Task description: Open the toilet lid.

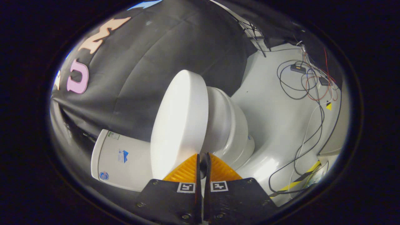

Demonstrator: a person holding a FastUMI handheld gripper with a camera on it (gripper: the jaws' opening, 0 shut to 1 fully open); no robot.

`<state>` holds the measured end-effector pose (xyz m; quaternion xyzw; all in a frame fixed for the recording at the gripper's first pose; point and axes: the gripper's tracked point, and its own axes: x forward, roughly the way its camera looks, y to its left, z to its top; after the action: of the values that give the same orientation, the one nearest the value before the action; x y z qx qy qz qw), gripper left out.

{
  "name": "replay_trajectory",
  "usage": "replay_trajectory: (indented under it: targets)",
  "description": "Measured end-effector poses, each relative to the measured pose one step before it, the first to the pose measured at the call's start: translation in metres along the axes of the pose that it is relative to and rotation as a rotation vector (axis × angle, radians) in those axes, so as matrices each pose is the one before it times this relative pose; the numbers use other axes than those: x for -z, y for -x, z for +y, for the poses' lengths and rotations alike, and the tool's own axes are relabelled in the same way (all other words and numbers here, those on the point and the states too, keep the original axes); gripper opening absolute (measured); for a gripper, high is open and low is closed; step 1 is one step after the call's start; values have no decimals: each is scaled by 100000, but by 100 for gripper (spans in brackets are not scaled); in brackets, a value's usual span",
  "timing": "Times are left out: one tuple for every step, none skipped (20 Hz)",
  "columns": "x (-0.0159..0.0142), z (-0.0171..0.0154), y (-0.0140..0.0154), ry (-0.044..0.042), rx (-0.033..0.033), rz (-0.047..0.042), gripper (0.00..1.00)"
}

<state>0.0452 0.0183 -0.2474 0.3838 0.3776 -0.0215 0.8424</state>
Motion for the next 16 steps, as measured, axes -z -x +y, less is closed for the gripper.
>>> replay_trajectory:
  targets:
    - [-240,522,239,1618,-446,-912,4]
    - [-192,435,300,1873,-437,-898,3]
    - [-134,397,222,2036,-234,-883,3]
    - [-124,283,166,2137,-107,-342,3]
    - [-7,331,209,1714,37,-759,3]
    - [-69,193,99,1816,41,-398,3]
    - [-100,153,89,1321,-66,-490,3]
    - [-80,207,102,855,-259,-369,3]
    - [-42,260,117,648,-690,-571,3]
    - [-233,312,124,597,-978,-474,3]
    - [-122,517,226,480,-1255,-609,3]
    - [-275,524,180,505,-1377,-783,3]
    - [-198,526,231,713,-1602,-731,3]
    - [-305,628,202,1187,-1755,-974,3]
    - [-147,643,213,1459,-1727,-789,3]
    - [-212,614,193,1529,-1327,-938,3]
